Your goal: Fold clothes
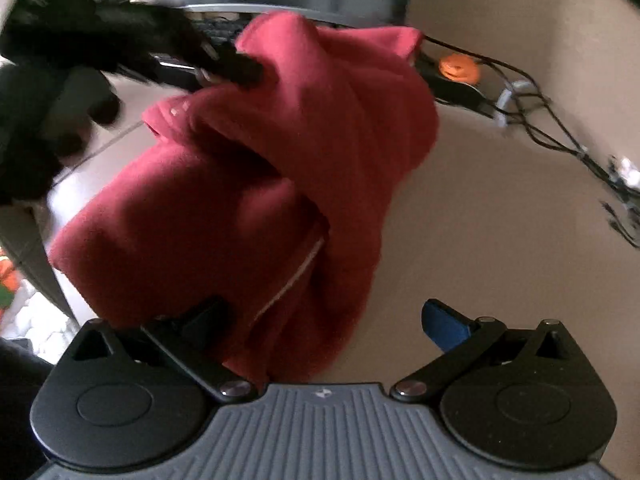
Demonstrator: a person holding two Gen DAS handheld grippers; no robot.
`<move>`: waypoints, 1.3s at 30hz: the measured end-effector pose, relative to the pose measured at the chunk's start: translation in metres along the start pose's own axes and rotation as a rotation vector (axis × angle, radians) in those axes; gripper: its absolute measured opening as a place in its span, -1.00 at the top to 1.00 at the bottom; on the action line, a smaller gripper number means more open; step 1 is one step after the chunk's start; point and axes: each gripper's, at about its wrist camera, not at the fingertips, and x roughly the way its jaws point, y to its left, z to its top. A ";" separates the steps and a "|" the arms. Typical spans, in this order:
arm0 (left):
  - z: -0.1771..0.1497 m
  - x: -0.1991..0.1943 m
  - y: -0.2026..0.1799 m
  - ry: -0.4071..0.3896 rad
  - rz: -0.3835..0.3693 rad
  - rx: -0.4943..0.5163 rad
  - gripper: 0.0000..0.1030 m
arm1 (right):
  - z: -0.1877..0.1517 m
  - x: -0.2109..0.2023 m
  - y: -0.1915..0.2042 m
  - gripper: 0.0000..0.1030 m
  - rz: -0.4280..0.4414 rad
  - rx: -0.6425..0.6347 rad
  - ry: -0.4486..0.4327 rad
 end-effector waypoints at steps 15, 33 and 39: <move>-0.012 0.017 -0.020 0.052 0.002 0.102 -1.00 | 0.033 -0.048 -0.063 -1.00 0.127 0.142 -0.144; -0.021 0.023 -0.033 0.003 0.109 0.102 -1.00 | 0.196 0.165 -0.140 -1.00 -0.127 0.223 -0.012; -0.023 0.025 -0.035 -0.006 0.126 0.105 -1.00 | 0.183 0.136 -0.169 -1.00 0.048 0.406 -0.048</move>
